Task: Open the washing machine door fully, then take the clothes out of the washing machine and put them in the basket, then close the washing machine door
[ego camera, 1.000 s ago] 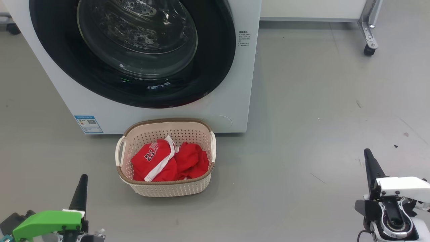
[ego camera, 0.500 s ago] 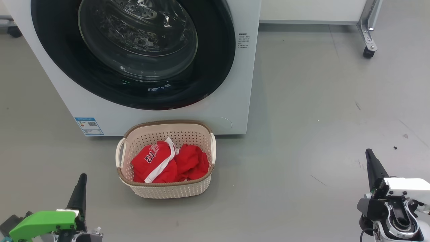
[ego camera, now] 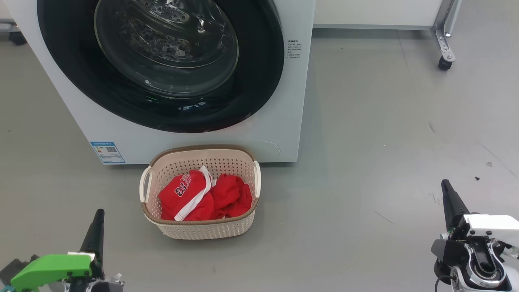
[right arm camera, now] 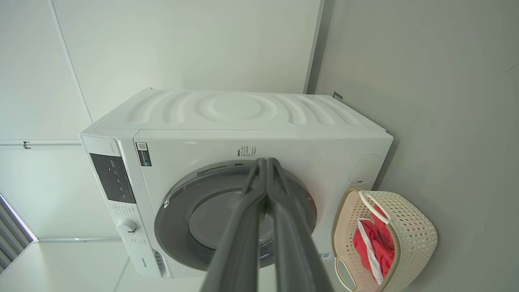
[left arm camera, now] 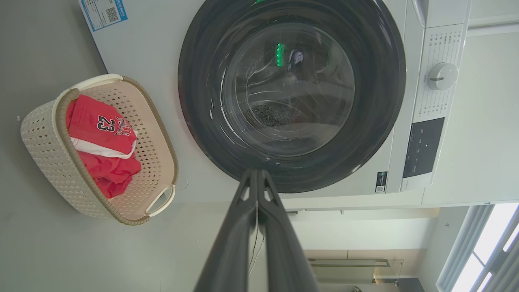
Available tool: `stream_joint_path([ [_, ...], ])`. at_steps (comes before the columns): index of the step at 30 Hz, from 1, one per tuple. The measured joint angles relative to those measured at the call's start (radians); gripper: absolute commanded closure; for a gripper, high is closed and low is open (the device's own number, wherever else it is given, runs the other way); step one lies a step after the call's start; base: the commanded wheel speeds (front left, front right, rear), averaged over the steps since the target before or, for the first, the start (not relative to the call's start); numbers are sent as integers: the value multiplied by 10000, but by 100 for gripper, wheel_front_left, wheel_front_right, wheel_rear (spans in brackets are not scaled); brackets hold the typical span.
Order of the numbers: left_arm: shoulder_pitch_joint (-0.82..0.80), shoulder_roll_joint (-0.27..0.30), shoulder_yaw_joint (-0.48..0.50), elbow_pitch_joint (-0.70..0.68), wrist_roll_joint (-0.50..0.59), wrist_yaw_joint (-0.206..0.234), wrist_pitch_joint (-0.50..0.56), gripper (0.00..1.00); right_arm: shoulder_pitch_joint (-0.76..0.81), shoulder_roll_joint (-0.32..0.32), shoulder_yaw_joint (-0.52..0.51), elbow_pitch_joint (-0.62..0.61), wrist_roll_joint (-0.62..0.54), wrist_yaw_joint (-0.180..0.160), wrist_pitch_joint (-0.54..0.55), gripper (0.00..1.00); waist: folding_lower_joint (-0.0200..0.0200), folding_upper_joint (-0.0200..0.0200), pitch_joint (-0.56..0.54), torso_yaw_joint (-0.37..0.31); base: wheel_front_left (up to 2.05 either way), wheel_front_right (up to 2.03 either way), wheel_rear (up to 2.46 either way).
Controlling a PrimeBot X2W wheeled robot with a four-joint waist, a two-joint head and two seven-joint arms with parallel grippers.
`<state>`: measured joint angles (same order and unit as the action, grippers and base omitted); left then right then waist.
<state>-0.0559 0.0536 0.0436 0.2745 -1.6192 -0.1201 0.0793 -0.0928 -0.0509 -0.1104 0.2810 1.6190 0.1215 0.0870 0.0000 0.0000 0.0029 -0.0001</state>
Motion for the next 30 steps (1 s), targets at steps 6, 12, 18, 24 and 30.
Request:
stream_joint_path([
  [6, -1, 0, 12, 0, 0, 0, 0, 100, 0, 0, -2, -2, 0, 0, 0, 100, 0, 0, 0, 0, 0, 0, 0],
  [12, -2, 0, 27, 0, 0, 0, 0, 100, 1, 0, -4, -2, 0, 0, 0, 100, 0, 0, 0, 0, 0, 0, 0],
  [18, -3, 0, 36, 0, 0, 0, 0, 100, 1, 0, -8, -2, 0, 0, 0, 100, 0, 0, 0, 0, 0, 0, 0],
  [24, -3, 0, 42, 0, 0, 0, 0, 100, 1, 0, -10, -4, 0, 0, 0, 100, 0, 0, 0, 0, 0, 0, 0],
  [30, -4, 0, 44, 0, 0, 0, 0, 100, 1, 0, -12, -4, 0, 0, 0, 100, 0, 0, 0, 0, 0, 0, 0],
])
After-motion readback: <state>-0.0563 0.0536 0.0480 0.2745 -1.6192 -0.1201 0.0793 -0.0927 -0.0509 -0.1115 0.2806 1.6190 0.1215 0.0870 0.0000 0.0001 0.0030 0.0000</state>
